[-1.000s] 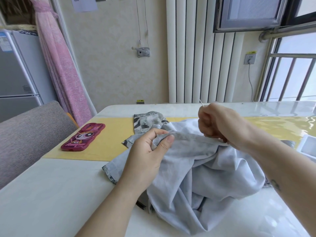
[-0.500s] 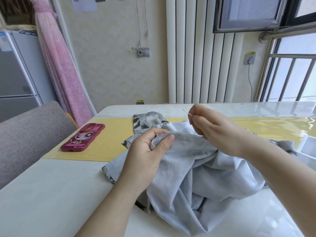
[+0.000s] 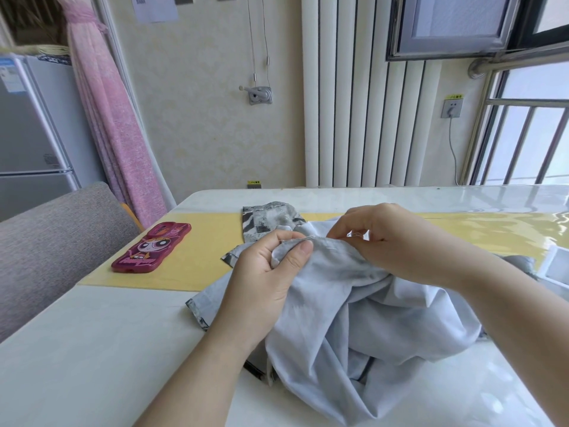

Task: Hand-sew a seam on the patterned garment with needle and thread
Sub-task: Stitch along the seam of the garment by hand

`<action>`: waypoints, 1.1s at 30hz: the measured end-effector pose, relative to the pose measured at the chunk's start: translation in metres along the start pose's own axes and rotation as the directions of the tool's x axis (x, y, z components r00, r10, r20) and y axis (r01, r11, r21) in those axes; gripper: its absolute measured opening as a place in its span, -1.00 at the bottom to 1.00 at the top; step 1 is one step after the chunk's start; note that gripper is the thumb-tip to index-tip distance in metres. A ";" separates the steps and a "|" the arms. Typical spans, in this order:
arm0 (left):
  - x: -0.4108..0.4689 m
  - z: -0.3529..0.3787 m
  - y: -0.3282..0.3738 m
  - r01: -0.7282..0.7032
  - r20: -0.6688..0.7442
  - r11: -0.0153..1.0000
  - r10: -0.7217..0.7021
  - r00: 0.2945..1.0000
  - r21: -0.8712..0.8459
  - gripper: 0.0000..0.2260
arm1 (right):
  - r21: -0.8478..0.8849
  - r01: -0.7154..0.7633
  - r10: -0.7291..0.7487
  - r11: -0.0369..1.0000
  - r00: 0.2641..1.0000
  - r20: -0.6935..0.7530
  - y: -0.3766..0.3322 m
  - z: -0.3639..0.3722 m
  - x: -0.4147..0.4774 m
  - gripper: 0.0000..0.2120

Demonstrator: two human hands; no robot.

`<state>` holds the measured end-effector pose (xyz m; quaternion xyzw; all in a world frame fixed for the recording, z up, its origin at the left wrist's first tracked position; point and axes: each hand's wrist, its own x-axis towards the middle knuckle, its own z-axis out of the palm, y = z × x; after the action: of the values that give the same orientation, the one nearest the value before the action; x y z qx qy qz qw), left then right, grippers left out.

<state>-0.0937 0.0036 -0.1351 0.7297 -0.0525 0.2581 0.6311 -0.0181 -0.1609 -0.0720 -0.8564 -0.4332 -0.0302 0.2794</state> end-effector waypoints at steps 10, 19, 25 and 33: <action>0.001 -0.001 -0.002 0.089 0.030 0.990 -0.086 0.996 -0.108 -0.72 | 0.082 0.024 -0.028 0.996 0.999 0.043 0.003 -0.004 0.000 -0.69; 0.001 0.000 -0.001 0.158 0.044 0.966 -0.152 0.987 -0.206 -0.70 | 0.146 0.062 -0.073 0.987 0.995 0.074 0.012 -0.004 0.001 -0.60; 0.001 0.000 -0.002 0.191 0.059 0.955 -0.182 0.982 -0.226 -0.67 | 0.195 0.087 -0.103 0.977 0.992 0.073 0.017 -0.004 0.003 -0.63; 0.000 0.002 -0.002 0.281 0.151 0.910 -0.245 0.958 -0.305 -0.70 | 0.161 0.114 -0.125 0.980 0.990 0.063 0.012 -0.001 0.002 -0.58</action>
<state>-0.0925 0.0026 -0.1374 0.6298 -0.0300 0.1182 0.7671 -0.0081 -0.1655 -0.0761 -0.8046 -0.4948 0.0187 0.3276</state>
